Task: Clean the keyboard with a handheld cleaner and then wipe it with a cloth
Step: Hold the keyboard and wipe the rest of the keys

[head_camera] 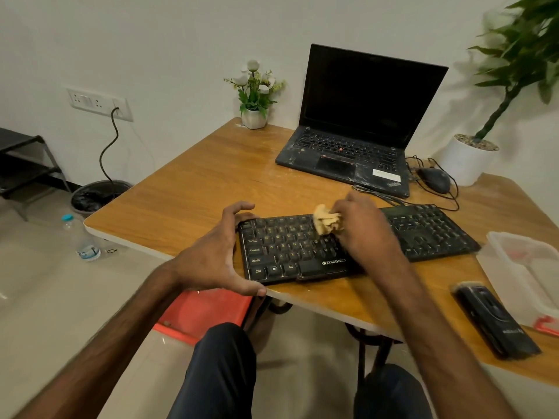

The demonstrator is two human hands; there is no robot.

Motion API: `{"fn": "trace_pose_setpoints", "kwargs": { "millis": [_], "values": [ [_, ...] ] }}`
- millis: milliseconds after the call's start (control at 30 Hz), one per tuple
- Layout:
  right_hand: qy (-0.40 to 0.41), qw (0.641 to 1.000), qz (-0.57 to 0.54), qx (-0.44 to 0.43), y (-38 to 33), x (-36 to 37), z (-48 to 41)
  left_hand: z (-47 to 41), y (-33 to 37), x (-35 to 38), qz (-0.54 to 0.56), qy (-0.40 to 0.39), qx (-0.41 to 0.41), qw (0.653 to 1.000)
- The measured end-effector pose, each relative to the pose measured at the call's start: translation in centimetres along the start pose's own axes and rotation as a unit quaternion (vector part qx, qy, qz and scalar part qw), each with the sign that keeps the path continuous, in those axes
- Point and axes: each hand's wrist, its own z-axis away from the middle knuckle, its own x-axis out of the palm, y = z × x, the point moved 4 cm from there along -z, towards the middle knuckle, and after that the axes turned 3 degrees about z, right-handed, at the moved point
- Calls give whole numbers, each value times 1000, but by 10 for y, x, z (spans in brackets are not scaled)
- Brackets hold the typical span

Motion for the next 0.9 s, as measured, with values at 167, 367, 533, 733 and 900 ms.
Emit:
{"fn": "trace_pose_setpoints", "kwargs": {
  "millis": [167, 367, 533, 733, 900],
  "values": [
    [4, 995, 34, 95, 41, -10, 1, -2, -2, 1, -10, 4, -1, 1000],
    [12, 999, -15, -29, -11, 4, 0, 0, 0, -1, -15, 5, -3, 1000],
    [23, 997, 50, 54, 26, -2, -4, 0, 0, 0, -11, 7, -4, 1000],
    [23, 995, -36, 85, 5, 0, 4, -2, 0, -1, -5, -5, -12, 1000],
    [4, 995, -88, -42, -55, 11, 8, -2, 0, -1, 5, -7, -11, 1000]
  ]
}}
